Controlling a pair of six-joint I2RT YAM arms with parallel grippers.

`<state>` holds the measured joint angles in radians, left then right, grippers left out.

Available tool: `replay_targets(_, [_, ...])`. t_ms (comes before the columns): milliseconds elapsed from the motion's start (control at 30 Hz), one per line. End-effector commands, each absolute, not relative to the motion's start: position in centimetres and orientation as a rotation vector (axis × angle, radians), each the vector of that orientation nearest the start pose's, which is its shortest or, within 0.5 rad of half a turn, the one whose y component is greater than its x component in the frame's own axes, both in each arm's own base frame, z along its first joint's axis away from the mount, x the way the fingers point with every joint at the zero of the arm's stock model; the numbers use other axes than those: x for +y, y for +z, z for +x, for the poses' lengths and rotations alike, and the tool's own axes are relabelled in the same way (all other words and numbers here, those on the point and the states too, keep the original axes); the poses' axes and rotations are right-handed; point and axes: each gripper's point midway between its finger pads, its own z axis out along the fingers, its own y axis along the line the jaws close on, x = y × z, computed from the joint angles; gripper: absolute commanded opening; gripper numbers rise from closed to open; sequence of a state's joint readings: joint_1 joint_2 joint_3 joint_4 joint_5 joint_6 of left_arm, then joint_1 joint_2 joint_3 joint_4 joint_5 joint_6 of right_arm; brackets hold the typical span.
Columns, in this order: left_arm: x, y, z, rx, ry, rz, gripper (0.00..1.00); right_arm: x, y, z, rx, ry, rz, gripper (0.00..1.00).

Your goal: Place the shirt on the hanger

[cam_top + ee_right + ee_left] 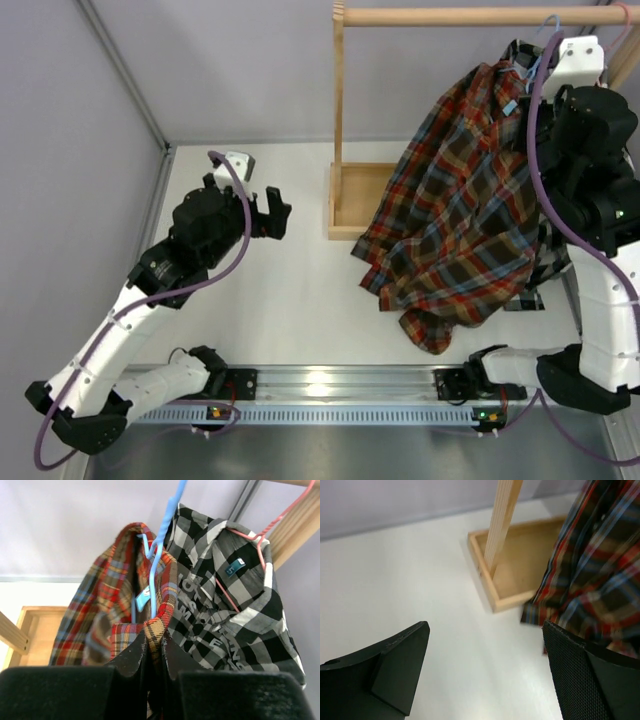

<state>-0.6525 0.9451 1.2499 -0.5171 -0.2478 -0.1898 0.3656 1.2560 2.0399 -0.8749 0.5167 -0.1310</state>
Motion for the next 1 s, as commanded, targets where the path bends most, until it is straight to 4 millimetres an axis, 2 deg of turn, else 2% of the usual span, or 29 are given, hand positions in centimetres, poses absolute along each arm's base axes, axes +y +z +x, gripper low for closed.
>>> replay_targets(0, [-15.3,32.7,24.9,1.891,-0.373,0.289,0.98,2.7,55.4,29.6,1.531,-0.078,-0.053,0.00])
replay_targets(67, [-16.3,31.0,23.3,1.913,-0.440,0.397,0.98,2.2,56.6,29.8,1.468,-0.048,-0.046,0.00])
replay_targets(100, [-16.1,29.4,22.5,1.929,-0.447,0.439,0.98,2.3,57.2,29.7,1.437,-0.028,-0.058,0.00])
replay_targets(167, [-16.3,27.8,21.6,1.945,-0.473,0.479,0.98,2.6,58.2,29.8,1.375,-0.007,-0.096,0.00])
replay_targets(200, [-16.3,27.6,21.4,1.938,-0.483,0.480,0.98,2.4,58.3,30.0,1.372,-0.016,-0.096,0.00])
replay_targets(233, [-16.1,26.1,21.4,1.962,-0.466,0.483,0.98,1.8,58.4,30.5,1.373,-0.036,-0.094,0.00])
replay_targets(333, [-15.2,24.7,22.1,1.967,-0.400,0.439,0.98,0.5,58.5,31.8,1.380,-0.056,-0.084,0.00])
replay_targets(400, [-14.8,24.5,22.3,1.971,-0.377,0.426,0.98,0.6,58.3,32.5,1.388,-0.036,-0.102,0.00])
replay_targets(433, [-14.7,24.5,22.4,1.972,-0.372,0.418,0.98,-0.4,58.1,33.1,1.396,-0.051,-0.094,0.00])
replay_targets(633, [-14.7,24.8,21.9,1.951,-0.402,0.418,0.98,-2.2,57.4,35.0,1.417,-0.102,-0.076,0.00])
replay_targets(733, [-14.7,25.0,21.8,1.937,-0.417,0.410,0.98,-3.0,58.1,35.7,1.390,-0.123,-0.068,0.00])
replay_targets(967, [-14.9,24.7,21.8,1.950,-0.439,0.414,0.98,-2.8,59.1,36.5,1.367,-0.092,-0.079,0.00])
